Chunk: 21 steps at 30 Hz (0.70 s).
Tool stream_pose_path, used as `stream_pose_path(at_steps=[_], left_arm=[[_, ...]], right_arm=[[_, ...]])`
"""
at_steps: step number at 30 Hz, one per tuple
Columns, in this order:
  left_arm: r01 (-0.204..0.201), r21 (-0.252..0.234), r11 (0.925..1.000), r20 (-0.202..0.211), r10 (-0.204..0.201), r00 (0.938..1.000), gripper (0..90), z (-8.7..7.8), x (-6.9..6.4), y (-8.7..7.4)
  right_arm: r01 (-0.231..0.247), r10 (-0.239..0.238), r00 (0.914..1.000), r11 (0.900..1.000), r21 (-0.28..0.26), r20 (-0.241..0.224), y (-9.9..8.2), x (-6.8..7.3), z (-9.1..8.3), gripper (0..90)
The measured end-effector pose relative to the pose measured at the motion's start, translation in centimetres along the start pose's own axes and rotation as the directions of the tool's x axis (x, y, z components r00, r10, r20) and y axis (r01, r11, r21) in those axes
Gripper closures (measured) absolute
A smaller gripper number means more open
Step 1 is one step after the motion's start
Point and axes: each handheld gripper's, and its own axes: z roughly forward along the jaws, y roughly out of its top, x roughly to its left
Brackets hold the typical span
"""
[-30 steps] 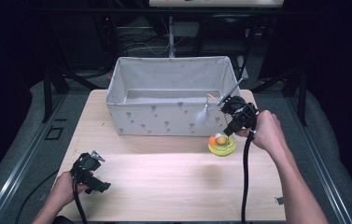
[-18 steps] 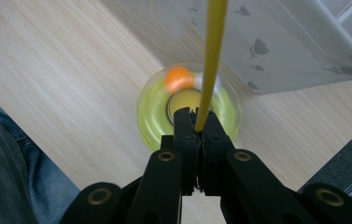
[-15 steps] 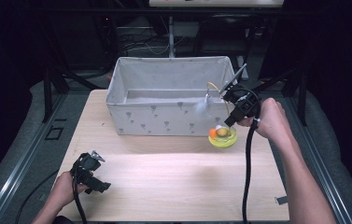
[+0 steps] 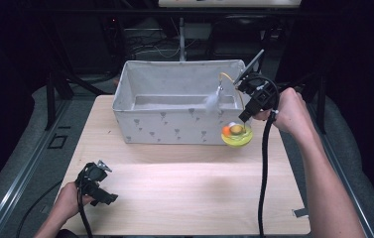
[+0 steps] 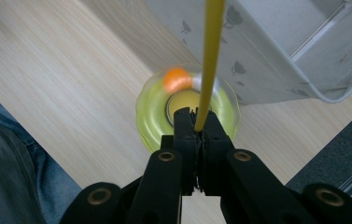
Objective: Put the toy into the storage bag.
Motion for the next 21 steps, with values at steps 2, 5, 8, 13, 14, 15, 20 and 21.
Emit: stream_pose_path(at_steps=[2, 5, 8, 13, 14, 15, 20, 21], left_arm=[[-0.001, 0.001, 1.0, 0.002, 0.001, 1.0, 2.8, 0.0, 0.0, 0.0], [-0.001, 0.001, 1.0, 0.003, 0.001, 1.0, 2.8, 0.0, 0.1, 0.0], [-0.001, 0.002, 1.0, 0.004, 0.001, 1.0, 2.9, 0.0, 0.1, 0.0], [-0.001, 0.001, 1.0, 0.005, 0.001, 1.0, 2.9, 0.0, 0.0, 0.0], [-0.001, 0.001, 1.0, 0.006, 0.001, 1.0, 2.9, 0.0, 0.0, 0.0], [-0.001, -0.002, 1.0, 0.006, 0.001, 1.0, 2.9, 0.0, 0.1, 0.0], [0.0, 0.0, 1.0, 0.01, 0.0, 1.0, 2.9, 0.0, 0.1, 0.0], [-0.001, 0.0, 1.0, 0.01, 0.001, 0.9999, 2.9, 0.0, 0.1, 0.0]], right_arm=[[0.002, -0.002, 1.0, 1.0, 0.004, 0.002, 0.2, -0.1, -0.2, 88.1], [0.0, 0.0, 1.0, 1.0, -0.008, 0.004, 0.7, -0.3, -0.7, 88.1], [-0.009, 0.009, 1.0, 0.9998, -0.018, 0.002, 1.2, -0.4, -1.3, 88.1], [-0.019, 0.019, 0.9998, 0.9995, -0.024, 0.008, 2.1, -1.0, -1.9, 88.1], [-0.027, 0.027, 0.9996, 0.9992, -0.03, 0.008, 2.2, -1.1, -2.0, 88.1], [-0.03, 0.03, 0.9995, 0.9992, -0.027, 0.006, 2.4, -1.2, -2.1, 88.2], [-0.043, 0.044, 0.999, 0.9986, -0.032, 0.011, 3.2, -1.9, -2.6, 88.2], [-0.047, 0.047, 0.9988, 0.9985, -0.03, 0.011, 3.4, -2.0, -2.7, 88.2]])
